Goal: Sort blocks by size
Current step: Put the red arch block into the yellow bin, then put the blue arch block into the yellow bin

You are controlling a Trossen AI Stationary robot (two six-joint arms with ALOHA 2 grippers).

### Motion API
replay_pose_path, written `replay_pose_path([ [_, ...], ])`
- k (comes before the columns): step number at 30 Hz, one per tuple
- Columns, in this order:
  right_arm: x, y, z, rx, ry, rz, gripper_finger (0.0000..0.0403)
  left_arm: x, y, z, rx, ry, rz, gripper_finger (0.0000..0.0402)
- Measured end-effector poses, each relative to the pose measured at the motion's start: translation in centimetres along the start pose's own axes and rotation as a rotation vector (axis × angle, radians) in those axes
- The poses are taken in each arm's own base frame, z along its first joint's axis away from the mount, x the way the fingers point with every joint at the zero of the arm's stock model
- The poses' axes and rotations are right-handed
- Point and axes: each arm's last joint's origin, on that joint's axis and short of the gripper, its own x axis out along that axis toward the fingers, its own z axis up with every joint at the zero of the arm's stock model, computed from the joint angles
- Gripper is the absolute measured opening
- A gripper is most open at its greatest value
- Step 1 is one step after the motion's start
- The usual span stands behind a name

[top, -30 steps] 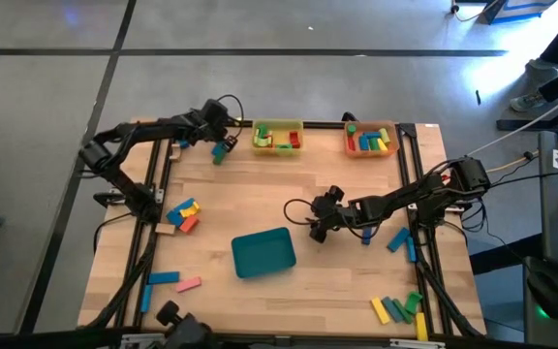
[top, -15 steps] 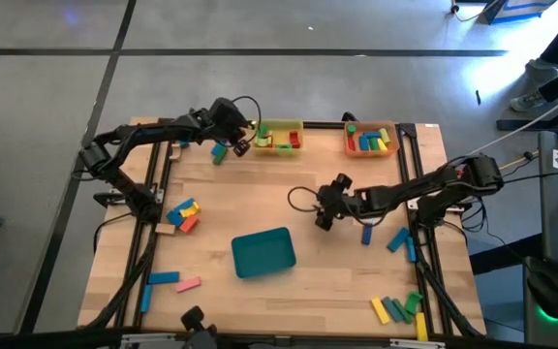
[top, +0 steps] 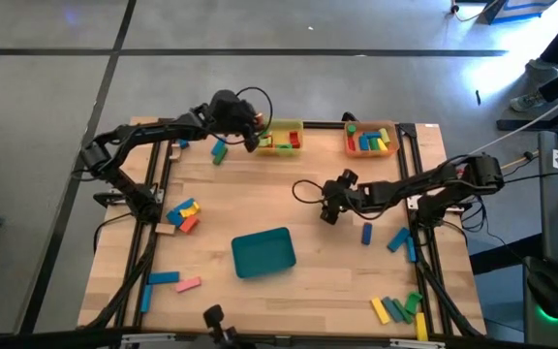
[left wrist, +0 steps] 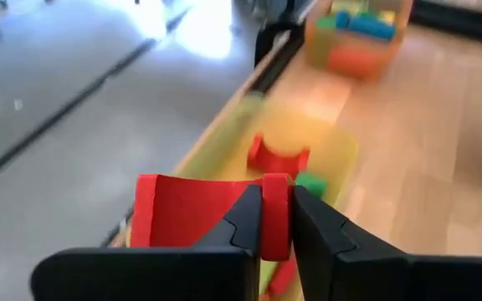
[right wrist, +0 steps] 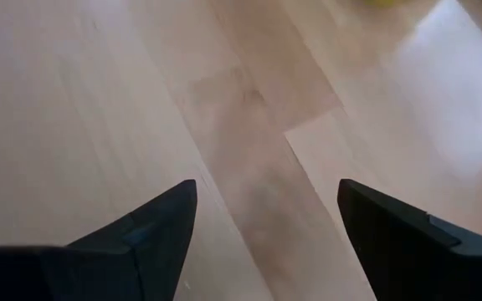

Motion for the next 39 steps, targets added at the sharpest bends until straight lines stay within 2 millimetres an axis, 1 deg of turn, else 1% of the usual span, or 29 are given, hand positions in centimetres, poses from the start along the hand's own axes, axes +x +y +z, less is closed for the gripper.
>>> replay_pose_path([
  [3,0.3,0.1,-0.7,0.078,-0.072,0.040,0.0292,1.0,0.2,0.2,0.029,-0.057,0.003,0.0036],
  [7,0.4,0.2,-0.9,0.143,-0.178,0.130,0.0292,3.1,0.1,-0.2,-0.019,-0.116,-0.015,0.0038],
  [12,0.5,0.0,-1.0,0.140,-0.205,0.130,0.0292,5.4,-0.7,-1.4,-0.076,-0.108,-0.060,0.0039],
  [19,0.5,0.0,-0.9,0.092,-0.218,0.113,0.0292,7.7,-1.2,-3.0,-0.036,-0.082,-0.064,0.0043],
  [22,0.5,0.0,-0.9,0.077,-0.220,0.111,0.0292,8.0,-1.0,-3.3,-0.022,-0.077,-0.053,0.0065],
  [26,0.5,0.0,-0.9,0.077,-0.220,0.111,0.0292,7.9,-0.6,-3.3,0.000,-0.075,-0.029,0.0120],
  [28,0.5,0.0,-0.9,0.076,-0.219,0.111,0.0292,7.2,-0.4,-3.0,0.026,-0.059,-0.020,0.0147],
  [31,0.5,0.0,-0.9,0.075,-0.219,0.111,0.0292,4.9,-0.2,-1.8,0.064,-0.040,-0.012,0.0175],
  [35,0.5,0.0,-0.9,0.072,-0.219,0.111,0.0292,0.7,-0.1,-0.7,0.100,0.053,0.025,0.0188],
  [39,0.5,0.0,-0.9,0.071,-0.220,0.112,0.0292,-3.6,-0.1,-0.1,0.113,0.143,0.127,0.0189],
])
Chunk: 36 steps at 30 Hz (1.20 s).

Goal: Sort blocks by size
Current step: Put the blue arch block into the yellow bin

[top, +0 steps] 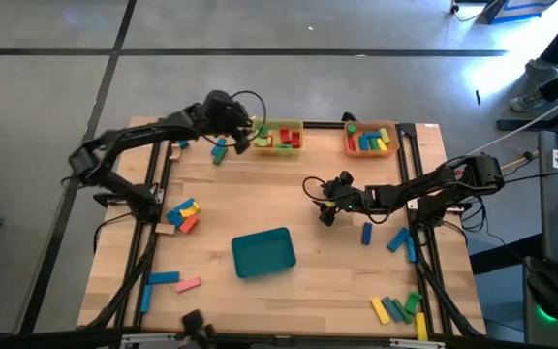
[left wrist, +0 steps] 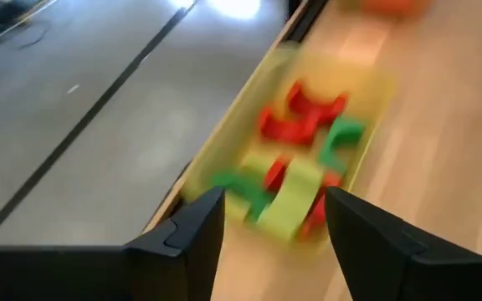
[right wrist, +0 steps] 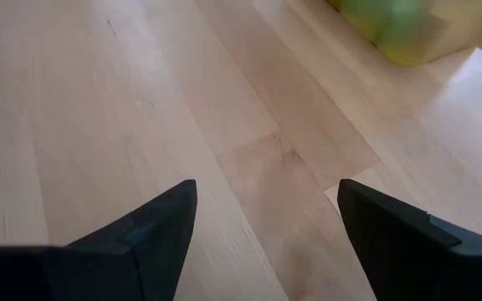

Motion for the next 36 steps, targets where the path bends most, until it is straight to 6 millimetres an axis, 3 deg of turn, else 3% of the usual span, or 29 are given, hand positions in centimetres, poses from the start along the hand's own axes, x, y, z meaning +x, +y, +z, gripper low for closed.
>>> replay_pose_path([
  [5,0.0,0.0,0.0,-0.001,0.000,0.001,0.0292,-3.3,0.7,-1.0,-0.066,0.139,0.198,0.0189],
  [9,0.0,0.0,0.0,-0.001,0.000,0.001,0.0292,-3.6,1.5,-2.5,-0.122,0.293,0.317,0.0189],
  [25,0.0,0.0,0.0,-0.001,0.000,0.001,0.0292,2.8,5.5,-9.6,-0.100,0.858,0.475,0.0189],
  [36,0.0,0.0,-0.1,-0.004,0.006,-0.001,0.0292,5.0,6.6,-12.6,-0.078,1.031,0.453,0.0189],
])
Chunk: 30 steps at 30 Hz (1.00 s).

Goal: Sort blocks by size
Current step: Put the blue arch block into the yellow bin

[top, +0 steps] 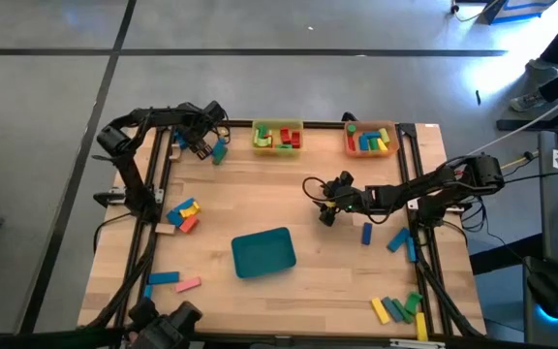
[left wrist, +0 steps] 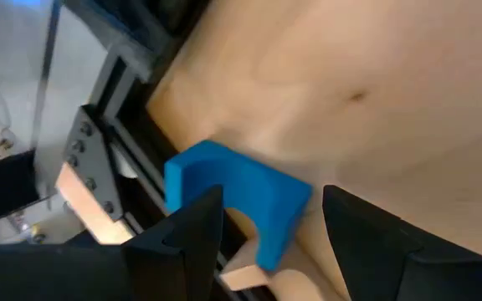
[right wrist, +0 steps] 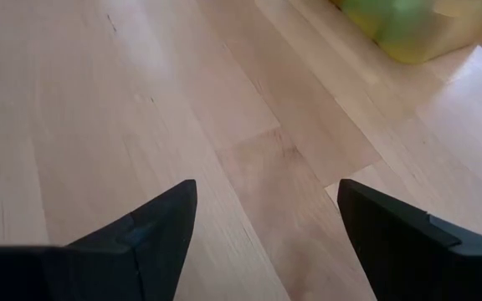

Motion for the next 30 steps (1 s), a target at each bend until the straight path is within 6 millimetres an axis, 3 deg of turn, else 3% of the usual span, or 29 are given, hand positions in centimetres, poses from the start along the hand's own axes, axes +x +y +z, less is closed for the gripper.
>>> replay_pose_path([
  [8,0.00,-0.01,0.00,-0.011,0.000,-0.001,0.0292,0.21,0.00,0.01,0.063,0.009,0.002,0.0156],
  [23,0.00,-0.01,-0.01,-0.013,0.001,-0.001,0.0292,0.35,0.22,-0.24,0.277,0.030,-0.013,0.0015],
  [30,0.00,-0.01,-0.01,-0.013,0.001,-0.001,0.0292,-0.16,-0.23,0.05,0.309,0.010,-0.013,0.0017],
])
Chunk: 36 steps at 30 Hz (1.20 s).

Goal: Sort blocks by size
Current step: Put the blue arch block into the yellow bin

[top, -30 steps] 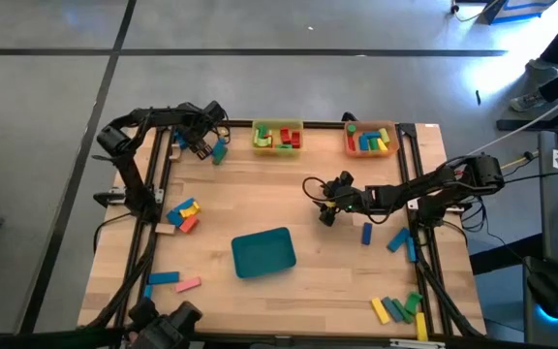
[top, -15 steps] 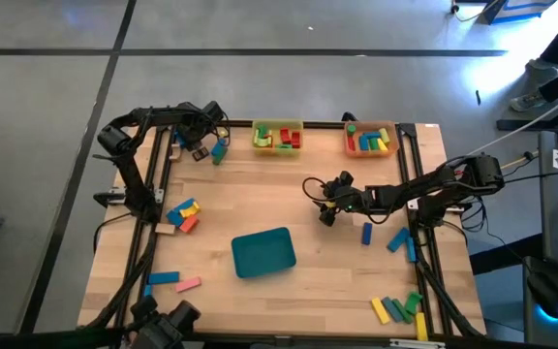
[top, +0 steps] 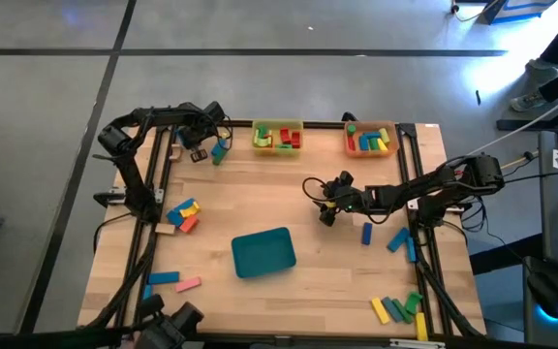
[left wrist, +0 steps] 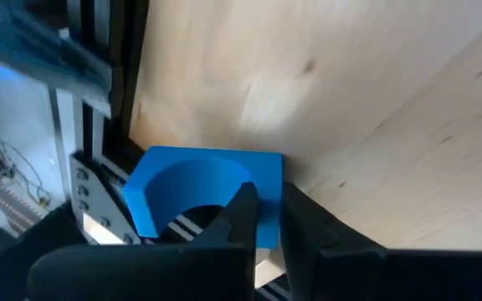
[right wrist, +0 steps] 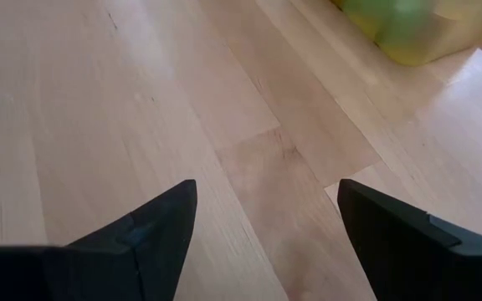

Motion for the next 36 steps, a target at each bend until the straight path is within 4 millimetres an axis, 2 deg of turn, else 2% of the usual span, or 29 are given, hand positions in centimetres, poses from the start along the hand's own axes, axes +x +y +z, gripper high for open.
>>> replay_pose_path([
  [6,0.0,0.0,0.0,-0.002,0.001,0.000,0.0292,-2.7,0.1,1.4,0.011,-0.094,0.040,0.0012],
  [12,0.0,0.0,-0.1,-0.007,0.005,-0.001,0.0292,-6.7,0.3,2.2,0.045,-0.254,0.080,0.0020],
  [17,0.0,0.0,-0.1,-0.009,0.007,-0.002,0.0292,-10.0,0.8,2.5,-0.006,-0.522,0.005,0.0015],
  [22,0.0,0.0,-0.1,-0.010,0.009,-0.002,0.0292,-12.3,0.8,3.4,-0.020,-0.814,-0.126,0.0020],
  [27,0.0,0.0,-0.1,-0.008,0.005,-0.001,0.0292,-13.6,0.1,5.0,-0.012,-1.039,-0.282,0.0021],
  [31,0.0,0.0,0.0,-0.007,0.004,-0.001,0.0292,-13.5,-0.8,6.7,-0.023,-1.108,-0.302,0.0022],
  [36,0.0,0.0,0.0,-0.005,-0.001,0.000,0.0292,-12.4,-2.0,8.9,-0.016,-1.134,-0.303,0.0023],
])
